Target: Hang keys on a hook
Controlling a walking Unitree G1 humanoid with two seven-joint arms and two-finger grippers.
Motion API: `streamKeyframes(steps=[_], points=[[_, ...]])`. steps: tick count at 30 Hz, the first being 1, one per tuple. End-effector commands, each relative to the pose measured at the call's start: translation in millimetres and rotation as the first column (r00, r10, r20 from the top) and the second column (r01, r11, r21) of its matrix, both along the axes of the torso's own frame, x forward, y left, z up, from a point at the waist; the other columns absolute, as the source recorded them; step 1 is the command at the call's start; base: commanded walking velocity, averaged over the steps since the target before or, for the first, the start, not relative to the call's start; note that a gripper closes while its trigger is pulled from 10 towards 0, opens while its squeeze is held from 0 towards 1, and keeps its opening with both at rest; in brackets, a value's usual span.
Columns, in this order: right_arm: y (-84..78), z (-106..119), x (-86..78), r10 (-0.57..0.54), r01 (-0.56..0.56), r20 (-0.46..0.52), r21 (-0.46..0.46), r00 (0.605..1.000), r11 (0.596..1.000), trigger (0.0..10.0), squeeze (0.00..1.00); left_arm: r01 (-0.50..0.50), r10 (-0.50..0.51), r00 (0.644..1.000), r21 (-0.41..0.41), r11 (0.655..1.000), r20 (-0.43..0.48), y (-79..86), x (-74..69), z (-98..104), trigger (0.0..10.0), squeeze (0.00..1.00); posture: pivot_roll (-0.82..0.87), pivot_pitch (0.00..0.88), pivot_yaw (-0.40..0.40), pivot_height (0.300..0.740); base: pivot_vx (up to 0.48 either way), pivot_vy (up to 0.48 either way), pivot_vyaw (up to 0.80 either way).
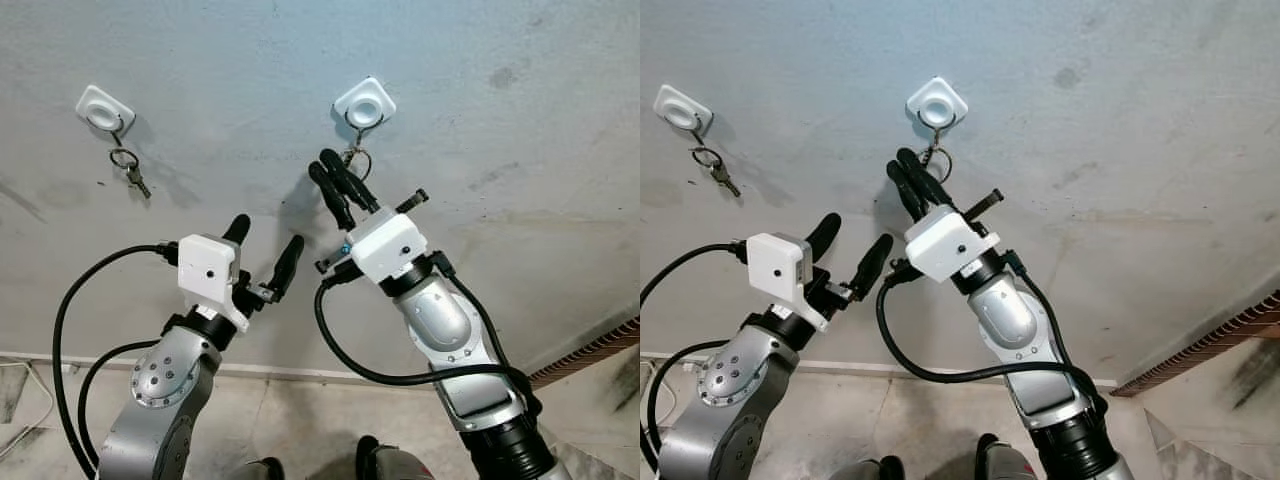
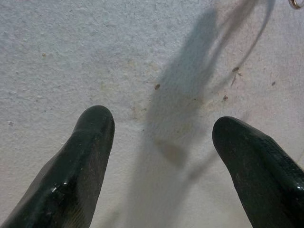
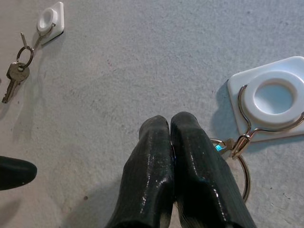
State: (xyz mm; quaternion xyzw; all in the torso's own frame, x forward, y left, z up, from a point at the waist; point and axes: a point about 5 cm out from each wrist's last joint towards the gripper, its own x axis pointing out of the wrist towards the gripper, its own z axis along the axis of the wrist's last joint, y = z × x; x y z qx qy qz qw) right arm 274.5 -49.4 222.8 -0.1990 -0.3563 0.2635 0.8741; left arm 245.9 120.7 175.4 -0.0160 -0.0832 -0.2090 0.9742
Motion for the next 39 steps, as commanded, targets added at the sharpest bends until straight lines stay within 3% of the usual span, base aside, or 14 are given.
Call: streamKeyframes(steps=[1,2,3,4,20,29,34,39], points=[[6.4,-27.5,1.7,0.014,-0.022,-0.117,-0.07,0.993,0.997,10.0,0.0,-0.011,0.011,1.0,0.011,1.0,0.011,1.3,-1.5,1.5,10.0,0.0,0.02,0.207,0.047,0.74,0.0,0.0,0.0],[6.4,-27.5,1.7,0.014,-0.022,-0.117,-0.07,0.993,0.997,10.0,0.0,-0.011,0.011,1.0,0.011,1.0,0.011,1.3,-1.5,1.5,10.0,0.0,0.02,0.207,0.047,0.74,0.0,0.0,0.0],[5.5,-27.5,2.1,0.017,-0.024,-0.12,-0.057,0.993,0.998,10.0,0.63,-0.012,0.011,1.0,0.011,1.0,0.011,1.4,-1.5,1.4,10.0,0.0,0.02,0.208,0.046,0.74,0.0,0.0,0.0],[4.8,-27.0,2.4,0.015,-0.022,-0.118,-0.051,0.993,0.998,10.0,1.0,-0.011,0.011,1.0,0.011,1.0,0.012,1.4,-1.5,1.4,10.0,0.0,0.02,0.208,0.046,0.74,0.0,0.0,0.0],[-2.3,-23.9,4.9,0.002,-0.003,-0.115,-0.011,0.993,1.0,10.0,1.0,-0.01,0.01,1.0,0.01,1.0,0.013,0.7,-0.8,1.8,10.0,0.0,0.02,0.208,0.048,0.74,0.0,0.0,0.0],[-26.3,-27.3,-1.1,-0.068,0.07,-0.128,0.008,0.989,0.998,10.0,1.0,0.001,-0.001,1.0,0.001,1.0,0.022,-1.3,0.8,4.1,10.0,0.0,0.01,0.202,0.045,0.74,0.0,0.0,0.0],[-47.4,-36.4,-10.4,-0.139,0.141,-0.154,0.003,0.978,0.99,10.0,1.0,0.017,-0.017,0.999,0.01,1.0,0.031,-1.8,1.2,4.1,10.0,0.0,-0.01,0.197,0.043,0.74,0.0,0.0,0.0],[-53.5,-39.6,-16.2,-0.162,0.164,-0.174,0.001,0.971,0.986,10.0,1.0,0.022,-0.022,0.999,0.011,1.0,0.029,-3.0,2.4,2.5,10.0,0.0,-0.02,0.195,0.046,0.74,0.0,0.0,0.0]])
